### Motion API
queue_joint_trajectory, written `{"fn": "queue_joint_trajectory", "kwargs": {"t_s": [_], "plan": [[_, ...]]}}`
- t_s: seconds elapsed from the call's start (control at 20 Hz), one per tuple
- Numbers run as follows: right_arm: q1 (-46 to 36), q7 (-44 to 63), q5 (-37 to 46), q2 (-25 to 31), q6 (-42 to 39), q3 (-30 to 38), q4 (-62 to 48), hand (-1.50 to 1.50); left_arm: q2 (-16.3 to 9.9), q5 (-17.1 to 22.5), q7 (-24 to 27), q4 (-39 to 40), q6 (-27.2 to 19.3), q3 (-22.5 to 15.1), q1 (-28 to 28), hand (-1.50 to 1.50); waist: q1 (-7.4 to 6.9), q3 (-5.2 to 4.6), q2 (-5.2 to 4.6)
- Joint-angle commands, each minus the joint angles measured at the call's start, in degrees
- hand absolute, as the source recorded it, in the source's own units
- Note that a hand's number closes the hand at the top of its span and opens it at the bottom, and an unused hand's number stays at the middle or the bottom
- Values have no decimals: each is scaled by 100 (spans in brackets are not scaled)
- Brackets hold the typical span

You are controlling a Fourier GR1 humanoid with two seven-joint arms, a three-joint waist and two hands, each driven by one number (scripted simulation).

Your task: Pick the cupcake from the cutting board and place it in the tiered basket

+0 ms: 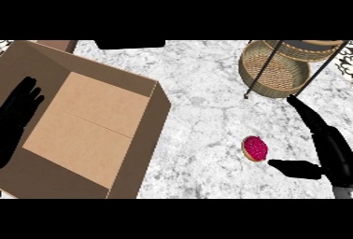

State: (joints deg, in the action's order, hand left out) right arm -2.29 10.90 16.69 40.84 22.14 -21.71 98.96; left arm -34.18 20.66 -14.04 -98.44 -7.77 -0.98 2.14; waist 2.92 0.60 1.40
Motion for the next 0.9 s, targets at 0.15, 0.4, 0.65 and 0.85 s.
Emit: {"fn": "queue_joint_trajectory", "kwargs": {"t_s": [0.15, 0.4, 0.65, 0.85], "plan": [[-104, 1980, 413, 1090, -1833, -825, 961, -150, 435, 78, -85, 171, 64, -355, -64, 0, -142, -138, -129], [-624, 3934, 524, 573, -2274, -1180, 1980, -150, 747, -71, 141, 341, 60, -482, -48, 0, -256, -106, -144], [-753, 4912, 1069, 10, -2281, -1542, 2167, -150, 817, -92, 263, 696, 234, -393, 25, 0, -222, -83, -152], [-1072, 5257, 1170, -348, -2494, -1592, 1494, -150, 1013, -254, 315, 618, 168, -537, 66, 0, -310, -76, -179]]}}
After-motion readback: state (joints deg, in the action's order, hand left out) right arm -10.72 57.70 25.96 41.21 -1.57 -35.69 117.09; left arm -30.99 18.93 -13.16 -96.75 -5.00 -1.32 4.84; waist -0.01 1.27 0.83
